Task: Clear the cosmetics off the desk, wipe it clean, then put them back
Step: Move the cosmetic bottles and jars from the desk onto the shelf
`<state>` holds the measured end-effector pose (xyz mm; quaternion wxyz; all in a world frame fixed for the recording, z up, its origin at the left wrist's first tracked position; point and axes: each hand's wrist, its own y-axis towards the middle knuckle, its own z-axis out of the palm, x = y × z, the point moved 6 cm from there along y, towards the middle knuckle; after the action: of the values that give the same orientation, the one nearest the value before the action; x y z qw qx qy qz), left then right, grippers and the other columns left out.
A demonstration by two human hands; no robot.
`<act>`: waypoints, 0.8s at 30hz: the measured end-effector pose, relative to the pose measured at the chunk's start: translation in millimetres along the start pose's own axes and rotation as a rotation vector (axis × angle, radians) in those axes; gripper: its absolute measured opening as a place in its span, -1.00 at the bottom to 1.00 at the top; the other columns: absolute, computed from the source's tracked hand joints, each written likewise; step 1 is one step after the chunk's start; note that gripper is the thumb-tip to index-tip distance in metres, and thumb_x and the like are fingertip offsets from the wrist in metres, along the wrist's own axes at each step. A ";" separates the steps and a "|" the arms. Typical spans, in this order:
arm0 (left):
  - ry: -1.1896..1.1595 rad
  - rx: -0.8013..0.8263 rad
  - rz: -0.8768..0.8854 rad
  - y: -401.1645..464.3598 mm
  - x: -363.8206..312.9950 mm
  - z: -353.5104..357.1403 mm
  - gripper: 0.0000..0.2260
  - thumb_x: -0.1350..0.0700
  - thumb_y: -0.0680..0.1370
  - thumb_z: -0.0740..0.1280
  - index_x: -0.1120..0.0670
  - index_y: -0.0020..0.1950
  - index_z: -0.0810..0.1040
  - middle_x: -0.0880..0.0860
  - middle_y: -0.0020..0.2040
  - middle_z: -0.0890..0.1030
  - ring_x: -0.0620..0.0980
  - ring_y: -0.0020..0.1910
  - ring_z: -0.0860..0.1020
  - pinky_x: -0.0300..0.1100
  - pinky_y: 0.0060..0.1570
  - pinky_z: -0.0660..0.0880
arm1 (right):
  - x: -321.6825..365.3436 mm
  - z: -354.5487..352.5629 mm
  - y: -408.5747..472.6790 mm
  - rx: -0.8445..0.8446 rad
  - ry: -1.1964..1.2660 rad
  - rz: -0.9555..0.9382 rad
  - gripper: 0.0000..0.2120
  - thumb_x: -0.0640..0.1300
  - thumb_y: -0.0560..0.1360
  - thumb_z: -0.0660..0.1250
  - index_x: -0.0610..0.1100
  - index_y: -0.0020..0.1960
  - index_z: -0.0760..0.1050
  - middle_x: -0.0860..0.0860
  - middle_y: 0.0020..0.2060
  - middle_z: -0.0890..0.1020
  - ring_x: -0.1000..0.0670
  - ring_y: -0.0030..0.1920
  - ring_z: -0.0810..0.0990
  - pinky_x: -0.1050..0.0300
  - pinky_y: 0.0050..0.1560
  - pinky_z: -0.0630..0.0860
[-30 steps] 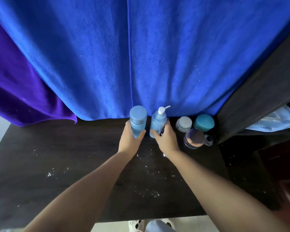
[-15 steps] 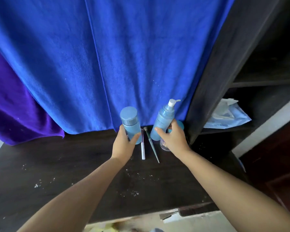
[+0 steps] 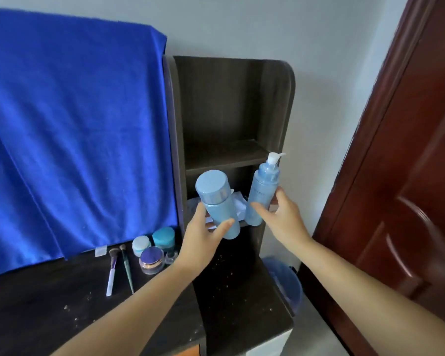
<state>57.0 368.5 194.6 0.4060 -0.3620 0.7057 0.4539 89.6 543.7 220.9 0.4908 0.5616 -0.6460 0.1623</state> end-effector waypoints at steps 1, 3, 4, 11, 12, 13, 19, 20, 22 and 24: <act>-0.014 -0.014 0.016 9.7 -12.0 6.0 -0.58 0.05 0.46 0.37 0.01 0.27 0.33 -0.06 0.13 0.54 -0.16 0.10 0.52 -0.29 0.08 0.50 | 2.9 -11.1 6.3 -0.014 -0.008 -0.022 -0.57 -0.04 0.46 0.37 -0.11 0.27 0.35 0.03 0.08 0.53 0.06 0.05 0.49 0.31 -0.07 0.39; -0.010 -0.057 0.044 33.2 -32.5 10.6 -0.62 0.10 0.48 0.37 0.05 0.25 0.34 -0.09 0.05 0.56 -0.23 0.01 0.53 -0.46 -0.06 0.47 | 8.0 -29.1 22.1 -0.051 -0.022 -0.055 -0.58 -0.04 0.46 0.37 -0.12 0.27 0.36 0.02 0.07 0.53 0.06 0.04 0.48 0.41 -0.15 0.37; 0.009 -0.079 0.059 46.0 -41.4 10.7 -0.64 0.11 0.49 0.37 0.04 0.24 0.35 -0.14 0.00 0.55 -0.26 -0.02 0.52 -0.49 -0.11 0.47 | 11.4 -35.9 30.9 -0.068 -0.022 -0.072 -0.58 -0.04 0.46 0.37 -0.12 0.26 0.36 0.02 0.06 0.53 0.07 0.03 0.49 0.42 -0.16 0.37; 0.048 -0.166 0.123 139.0 -68.3 -2.2 -0.59 0.05 0.47 0.38 0.04 0.27 0.35 -0.06 0.10 0.53 -0.17 0.04 0.51 -0.30 -0.06 0.52 | 36.6 -45.2 114.1 -0.128 -0.058 -0.149 -0.57 0.04 0.46 0.35 -0.09 0.25 0.35 0.03 0.06 0.54 0.06 0.00 0.51 0.17 -0.06 0.44; 0.073 -0.171 0.120 150.8 -68.7 -3.2 -0.59 0.05 0.48 0.38 0.05 0.27 0.35 -0.06 0.10 0.52 -0.18 0.03 0.49 -0.36 -0.12 0.48 | 37.9 -41.2 127.5 -0.126 -0.072 -0.146 -0.57 0.05 0.46 0.35 -0.09 0.25 0.35 0.01 0.08 0.55 0.05 0.02 0.52 0.16 -0.04 0.46; 0.104 -0.171 0.112 162.2 -66.8 -3.9 -0.58 0.04 0.48 0.37 0.06 0.28 0.35 -0.06 0.11 0.51 -0.18 0.03 0.47 -0.39 -0.17 0.43 | 38.2 -36.2 140.2 -0.121 -0.079 -0.137 -0.56 0.06 0.46 0.35 -0.09 0.25 0.35 0.00 0.11 0.55 0.04 0.03 0.52 0.14 -0.02 0.48; 0.117 -0.158 0.029 216.6 -38.0 -7.3 -0.54 0.02 0.47 0.38 0.09 0.32 0.36 0.02 0.20 0.53 -0.08 0.12 0.48 -0.20 0.04 0.42 | 24.8 -8.6 196.3 -0.130 -0.141 -0.079 -0.57 0.09 0.45 0.35 -0.12 0.19 0.37 -0.05 0.08 0.58 -0.02 0.03 0.56 0.03 0.00 0.55; 0.114 -0.145 0.024 222.7 -33.5 -5.9 -0.54 0.02 0.47 0.38 0.09 0.31 0.36 0.03 0.20 0.53 -0.09 0.10 0.48 -0.20 0.02 0.42 | 20.6 -5.8 202.8 -0.132 -0.147 -0.070 -0.58 0.09 0.45 0.35 -0.13 0.18 0.38 -0.05 0.07 0.58 -0.04 0.03 0.57 -0.02 0.01 0.56; 0.119 -0.117 0.014 232.7 -25.7 -1.4 -0.53 0.02 0.46 0.39 0.08 0.31 0.36 0.02 0.20 0.53 -0.12 0.07 0.48 -0.21 -0.01 0.41 | 11.9 -1.3 213.3 -0.138 -0.161 -0.051 -0.59 0.09 0.44 0.35 -0.13 0.16 0.38 -0.06 0.06 0.58 -0.06 0.03 0.57 -0.04 0.00 0.56; 0.124 -0.104 0.002 240.5 -19.5 2.9 -0.54 0.00 0.46 0.39 0.07 0.31 0.36 0.01 0.20 0.53 -0.13 0.05 0.47 -0.21 -0.03 0.40 | 4.9 2.1 220.5 -0.147 -0.180 -0.041 -0.59 0.08 0.45 0.35 -0.14 0.15 0.38 -0.07 0.05 0.59 -0.06 0.02 0.57 0.00 -0.03 0.55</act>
<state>-145.8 452.3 294.8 0.3418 -0.4091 0.7053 0.4673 -105.9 609.2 299.2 0.4741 0.5493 -0.6860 0.0534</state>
